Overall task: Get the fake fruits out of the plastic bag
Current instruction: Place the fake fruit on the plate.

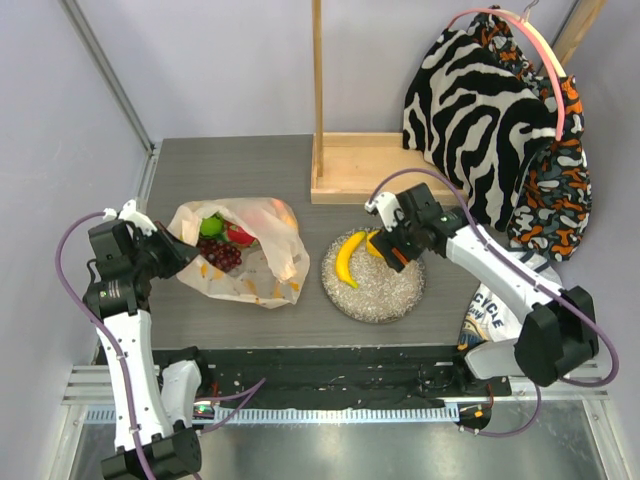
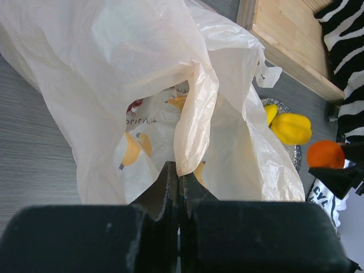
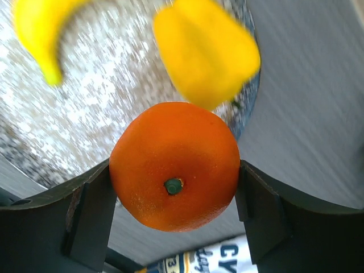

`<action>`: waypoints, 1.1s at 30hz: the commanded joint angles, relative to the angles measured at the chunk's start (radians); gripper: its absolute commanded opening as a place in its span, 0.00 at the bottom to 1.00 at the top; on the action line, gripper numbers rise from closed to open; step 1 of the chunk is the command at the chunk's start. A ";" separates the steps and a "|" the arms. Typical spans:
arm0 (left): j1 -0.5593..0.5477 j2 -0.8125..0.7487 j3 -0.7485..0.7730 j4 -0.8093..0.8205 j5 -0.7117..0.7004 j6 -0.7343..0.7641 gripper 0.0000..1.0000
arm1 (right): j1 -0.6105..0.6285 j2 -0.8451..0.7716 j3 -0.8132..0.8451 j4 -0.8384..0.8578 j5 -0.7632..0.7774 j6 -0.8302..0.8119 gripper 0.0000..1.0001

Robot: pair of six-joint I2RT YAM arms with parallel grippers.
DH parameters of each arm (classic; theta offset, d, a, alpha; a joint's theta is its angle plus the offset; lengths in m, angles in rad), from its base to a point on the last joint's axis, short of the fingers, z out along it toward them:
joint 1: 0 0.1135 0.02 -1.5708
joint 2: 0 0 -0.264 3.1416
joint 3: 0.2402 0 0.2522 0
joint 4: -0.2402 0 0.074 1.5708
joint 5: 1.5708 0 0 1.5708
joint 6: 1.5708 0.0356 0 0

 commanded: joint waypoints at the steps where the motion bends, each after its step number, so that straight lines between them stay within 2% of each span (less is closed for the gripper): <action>1: 0.018 0.002 0.001 0.035 0.022 -0.005 0.00 | -0.059 -0.098 -0.077 -0.027 0.033 -0.080 0.62; 4: 0.019 0.005 0.004 0.038 0.022 -0.006 0.00 | -0.085 -0.083 -0.102 -0.027 0.071 -0.086 0.62; 17: 0.025 0.002 0.007 0.029 0.011 0.001 0.00 | -0.154 0.089 -0.126 0.070 0.054 -0.103 0.63; 25: 0.031 -0.006 -0.001 0.019 0.006 0.008 0.00 | -0.154 0.121 -0.146 0.145 0.051 -0.097 0.66; 33: 0.033 -0.007 -0.018 0.023 0.008 0.009 0.00 | -0.154 0.147 -0.175 0.206 0.013 -0.077 0.74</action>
